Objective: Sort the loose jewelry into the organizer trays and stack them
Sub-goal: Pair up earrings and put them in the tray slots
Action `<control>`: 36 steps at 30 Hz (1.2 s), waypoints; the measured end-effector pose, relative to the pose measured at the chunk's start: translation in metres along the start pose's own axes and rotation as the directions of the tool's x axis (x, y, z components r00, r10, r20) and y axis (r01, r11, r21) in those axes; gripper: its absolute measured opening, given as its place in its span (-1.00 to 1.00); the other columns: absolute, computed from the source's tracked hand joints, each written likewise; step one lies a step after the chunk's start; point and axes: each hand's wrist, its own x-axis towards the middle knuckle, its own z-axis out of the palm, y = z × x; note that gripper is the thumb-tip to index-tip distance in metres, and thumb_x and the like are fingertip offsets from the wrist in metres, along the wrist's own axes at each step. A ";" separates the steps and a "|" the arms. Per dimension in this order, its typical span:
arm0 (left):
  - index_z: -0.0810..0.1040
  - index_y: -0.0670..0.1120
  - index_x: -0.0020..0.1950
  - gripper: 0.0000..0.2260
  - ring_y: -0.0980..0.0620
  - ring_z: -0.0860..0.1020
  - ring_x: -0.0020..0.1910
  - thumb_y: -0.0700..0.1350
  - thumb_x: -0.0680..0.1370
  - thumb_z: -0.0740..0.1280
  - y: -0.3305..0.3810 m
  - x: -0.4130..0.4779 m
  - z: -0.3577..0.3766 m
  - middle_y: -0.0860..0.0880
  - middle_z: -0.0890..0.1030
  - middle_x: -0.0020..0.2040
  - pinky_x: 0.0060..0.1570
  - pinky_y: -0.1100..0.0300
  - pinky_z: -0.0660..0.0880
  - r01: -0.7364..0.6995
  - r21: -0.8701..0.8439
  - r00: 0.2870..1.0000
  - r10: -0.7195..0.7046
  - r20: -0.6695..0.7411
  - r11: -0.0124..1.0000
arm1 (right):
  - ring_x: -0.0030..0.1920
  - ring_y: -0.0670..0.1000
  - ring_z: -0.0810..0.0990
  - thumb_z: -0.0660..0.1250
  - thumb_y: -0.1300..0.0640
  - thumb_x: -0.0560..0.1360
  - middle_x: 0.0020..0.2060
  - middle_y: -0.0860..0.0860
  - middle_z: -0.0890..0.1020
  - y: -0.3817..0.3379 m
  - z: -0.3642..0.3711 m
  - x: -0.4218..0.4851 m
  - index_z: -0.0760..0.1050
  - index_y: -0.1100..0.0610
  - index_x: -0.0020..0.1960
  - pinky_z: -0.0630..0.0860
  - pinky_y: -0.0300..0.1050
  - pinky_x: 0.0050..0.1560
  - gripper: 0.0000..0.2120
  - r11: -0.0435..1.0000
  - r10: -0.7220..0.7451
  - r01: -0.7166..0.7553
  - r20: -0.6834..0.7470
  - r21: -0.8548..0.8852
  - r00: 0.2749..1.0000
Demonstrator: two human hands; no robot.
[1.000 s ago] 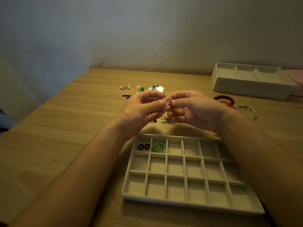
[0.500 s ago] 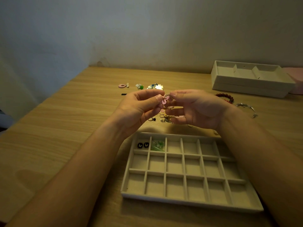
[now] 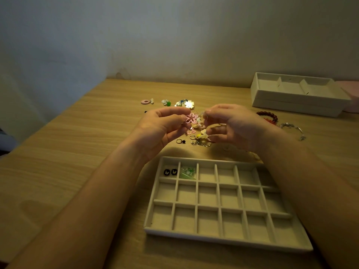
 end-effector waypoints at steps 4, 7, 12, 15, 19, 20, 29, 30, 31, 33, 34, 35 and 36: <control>0.65 -0.24 0.10 -0.79 -0.05 0.67 -0.06 -0.43 0.55 0.30 -0.002 0.001 -0.001 -0.17 0.68 0.00 -0.15 0.27 0.64 0.016 0.023 0.999 -0.015 -0.035 1.000 | -0.26 -0.08 0.62 0.39 0.05 0.58 -0.15 0.01 0.66 0.011 0.003 0.004 0.61 0.08 0.02 0.54 -0.24 -0.31 -0.89 0.753 -0.129 0.047 -0.077 -0.656 0.989; 0.65 -0.20 0.07 -0.79 -0.02 0.69 -0.09 -0.43 0.54 0.33 -0.003 0.001 -0.001 -0.15 0.70 -0.02 -0.17 0.28 0.63 -0.006 0.078 0.997 0.012 -0.074 0.997 | -0.20 -0.14 0.59 0.42 0.01 0.57 -0.18 -0.15 0.59 0.014 0.006 0.008 0.63 0.01 -0.03 0.44 -0.28 -0.30 -0.93 0.601 -0.219 0.065 -0.086 -0.796 0.972; 0.62 -0.23 0.14 -0.75 -0.10 0.71 -0.07 -0.40 0.48 0.42 -0.001 0.000 -0.003 -0.18 0.70 0.00 -0.10 0.22 0.62 -0.067 0.152 0.991 0.084 -0.108 0.986 | -0.13 -0.18 0.56 0.46 0.05 0.54 -0.16 -0.15 0.59 0.015 0.003 0.010 0.65 -0.02 -0.05 0.44 -0.30 -0.27 -0.98 0.570 -0.304 0.068 -0.134 -0.819 0.943; 0.58 -0.28 0.16 -0.71 -0.10 0.72 -0.10 -0.40 0.45 0.44 0.003 -0.005 0.000 -0.21 0.67 -0.04 -0.13 0.23 0.62 -0.111 0.158 0.987 0.127 -0.097 0.981 | -0.14 -0.15 0.58 0.36 0.12 0.61 -0.14 -0.11 0.62 0.006 0.004 0.006 0.66 0.05 0.08 0.52 -0.31 -0.20 -0.89 0.615 -0.399 0.145 -0.148 -0.775 0.905; 0.58 -0.23 0.16 -0.70 -0.09 0.72 -0.09 -0.36 0.44 0.47 0.007 -0.010 0.004 -0.18 0.70 -0.05 -0.13 0.22 0.61 -0.164 0.182 0.985 0.172 -0.031 0.970 | -0.09 -0.02 0.69 0.30 0.15 0.64 -0.03 -0.02 0.68 -0.010 0.012 -0.008 0.60 0.00 0.17 0.66 -0.22 -0.17 -0.84 0.859 -0.263 0.221 -0.027 -0.461 0.964; 0.58 -0.21 0.17 -0.69 -0.10 0.72 -0.07 -0.33 0.44 0.48 0.008 -0.011 0.006 -0.16 0.71 -0.04 -0.12 0.20 0.61 -0.176 0.193 0.983 0.182 -0.011 0.965 | -0.07 -0.01 0.70 0.32 0.13 0.63 -0.02 -0.01 0.68 -0.011 0.014 -0.011 0.59 -0.01 0.18 0.67 -0.21 -0.14 -0.84 0.884 -0.223 0.211 0.021 -0.418 0.975; 0.60 -0.15 0.16 -0.65 0.08 0.69 -0.08 -0.29 0.41 0.54 0.007 -0.015 0.012 -0.05 0.71 -0.04 -0.17 0.26 0.60 -0.301 0.363 0.944 0.331 -0.021 0.882 | -0.15 0.06 0.73 0.45 0.29 0.50 -0.14 0.12 0.73 -0.010 0.012 -0.018 0.64 0.21 0.10 0.65 -0.15 -0.19 -0.81 0.949 -0.221 0.226 0.045 -0.218 0.974; 0.60 -0.15 0.13 -0.67 0.10 0.69 -0.10 -0.29 0.41 0.54 0.006 -0.015 0.013 -0.05 0.69 -0.06 -0.18 0.26 0.59 -0.316 0.390 0.935 0.353 -0.027 0.865 | -0.15 0.07 0.73 0.46 0.31 0.49 -0.13 0.13 0.74 -0.009 0.012 -0.019 0.65 0.21 0.08 0.66 -0.15 -0.20 -0.82 0.951 -0.219 0.222 0.037 -0.216 0.975; 0.61 -0.15 0.10 -0.70 0.11 0.68 -0.12 -0.29 0.41 0.54 0.006 -0.016 0.013 -0.05 0.69 -0.07 -0.18 0.27 0.59 -0.330 0.405 0.928 0.371 -0.025 0.853 | -0.14 0.08 0.74 0.46 0.32 0.48 -0.13 0.13 0.74 -0.009 0.012 -0.021 0.66 0.21 0.07 0.65 -0.15 -0.21 -0.83 0.952 -0.219 0.220 0.029 -0.214 0.975; 0.62 -0.13 0.04 -0.75 0.08 0.68 -0.12 -0.31 0.41 0.53 0.006 -0.017 0.014 -0.05 0.69 -0.09 -0.15 0.25 0.60 -0.348 0.410 0.923 0.386 -0.010 0.843 | -0.12 0.09 0.75 0.45 0.32 0.48 -0.12 0.13 0.74 -0.008 0.012 -0.023 0.66 0.21 0.08 0.65 -0.15 -0.21 -0.82 0.954 -0.220 0.219 0.020 -0.204 0.975; 0.62 -0.13 0.03 -0.76 0.06 0.68 -0.11 -0.31 0.41 0.53 0.006 -0.017 0.014 -0.06 0.70 -0.10 -0.14 0.24 0.60 -0.353 0.405 0.922 0.388 -0.006 0.844 | -0.11 0.10 0.75 0.45 0.32 0.49 -0.11 0.14 0.74 -0.008 0.012 -0.025 0.66 0.22 0.08 0.66 -0.14 -0.20 -0.83 0.956 -0.219 0.218 0.017 -0.195 0.976; 0.63 -0.13 0.03 -0.76 0.05 0.69 -0.10 -0.31 0.41 0.54 0.006 -0.018 0.014 -0.07 0.70 -0.10 -0.13 0.24 0.60 -0.361 0.397 0.919 0.395 -0.004 0.844 | -0.10 0.11 0.75 0.44 0.31 0.50 -0.11 0.14 0.74 -0.008 0.011 -0.026 0.65 0.23 0.09 0.66 -0.14 -0.19 -0.83 0.959 -0.219 0.218 0.014 -0.183 0.976; 0.63 -0.14 0.03 -0.75 0.04 0.69 -0.10 -0.32 0.41 0.54 0.006 -0.018 0.016 -0.08 0.71 -0.10 -0.13 0.23 0.60 -0.368 0.391 0.916 0.401 -0.005 0.844 | -0.10 0.12 0.75 0.44 0.29 0.51 -0.10 0.14 0.74 -0.009 0.012 -0.028 0.65 0.23 0.09 0.66 -0.14 -0.20 -0.84 0.961 -0.219 0.217 0.008 -0.170 0.976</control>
